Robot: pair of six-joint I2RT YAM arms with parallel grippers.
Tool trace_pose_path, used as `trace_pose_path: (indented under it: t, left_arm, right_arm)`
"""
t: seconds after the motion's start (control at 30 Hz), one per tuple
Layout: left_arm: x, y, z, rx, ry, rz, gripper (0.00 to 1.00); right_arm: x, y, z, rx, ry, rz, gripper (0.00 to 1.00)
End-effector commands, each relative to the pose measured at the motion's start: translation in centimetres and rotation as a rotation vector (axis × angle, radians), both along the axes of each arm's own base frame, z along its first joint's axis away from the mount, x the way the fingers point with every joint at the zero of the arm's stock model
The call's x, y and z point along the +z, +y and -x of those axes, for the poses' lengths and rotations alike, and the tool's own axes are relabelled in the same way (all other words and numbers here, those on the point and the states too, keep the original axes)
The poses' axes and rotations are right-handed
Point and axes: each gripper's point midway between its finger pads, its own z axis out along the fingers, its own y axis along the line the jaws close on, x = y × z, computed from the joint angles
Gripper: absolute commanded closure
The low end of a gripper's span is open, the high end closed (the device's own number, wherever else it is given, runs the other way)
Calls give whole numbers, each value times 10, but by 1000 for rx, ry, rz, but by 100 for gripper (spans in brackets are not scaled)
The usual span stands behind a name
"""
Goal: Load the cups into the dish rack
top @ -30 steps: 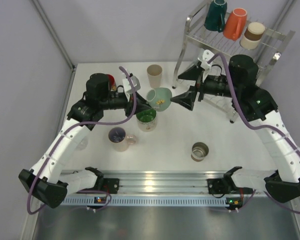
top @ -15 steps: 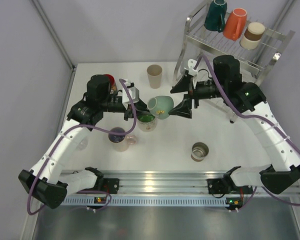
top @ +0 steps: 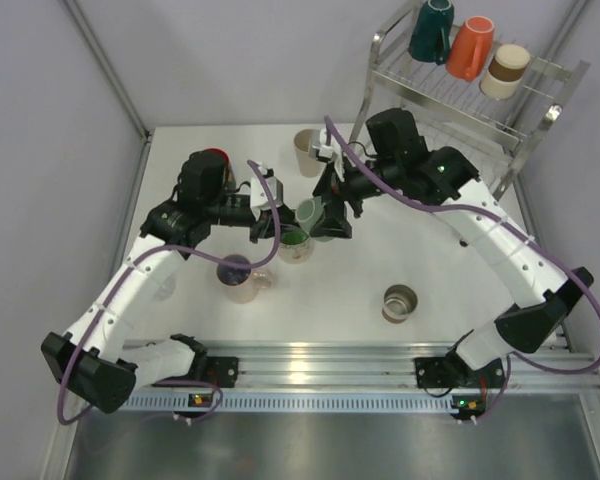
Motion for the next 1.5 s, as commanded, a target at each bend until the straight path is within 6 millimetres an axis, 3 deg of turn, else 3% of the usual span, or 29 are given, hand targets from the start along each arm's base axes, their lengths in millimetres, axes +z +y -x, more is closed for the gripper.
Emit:
trace_pose_path:
  t: [0.0,0.13,0.3,0.4,0.43,0.5,0.57,1.0,1.07,1.23,1.33,1.47]
  left_arm:
    - [7,-2,6,-59,-62,16,100]
    - [2,-3,4,-64,-66,-1,100]
    - [-3,-3,2,-63,-61,-7,100]
    - [-3,-2,-1,-52,-71,-14,100]
    - [-2,-2,-1,-48,-75,-16,100]
    - [-2,-1,-4,-36,-83,-20,100]
    - [-2,1,-7,-13,-90,-31,100]
    - [10,3,-26,76,-117,-51,100]
    - [8,2,-29,78,-111,-55,84]
    - [3,1,-29,70,-98,-60,78]
    - [1,2,-30,75,-98,-65,67]
    - [-2,3,-31,80,-104,-73,63]
  right_arm:
    - [-6,2,1,9,0,48,1]
    - [-15,7,3,23,37,59,2]
    - [-13,14,6,52,59,23,18]
    - [-15,16,5,48,65,9,47]
    - [-16,17,4,45,66,8,61]
    - [-17,16,7,55,73,5,73]
    - [-20,16,9,66,80,11,100]
    - [-26,6,3,-21,58,5,100]
    - [-23,6,0,-32,50,-11,100]
    - [-32,5,-5,-50,74,-5,100]
    - [-33,4,-8,-57,77,-11,100]
    - [-37,2,-13,-68,83,-6,100]
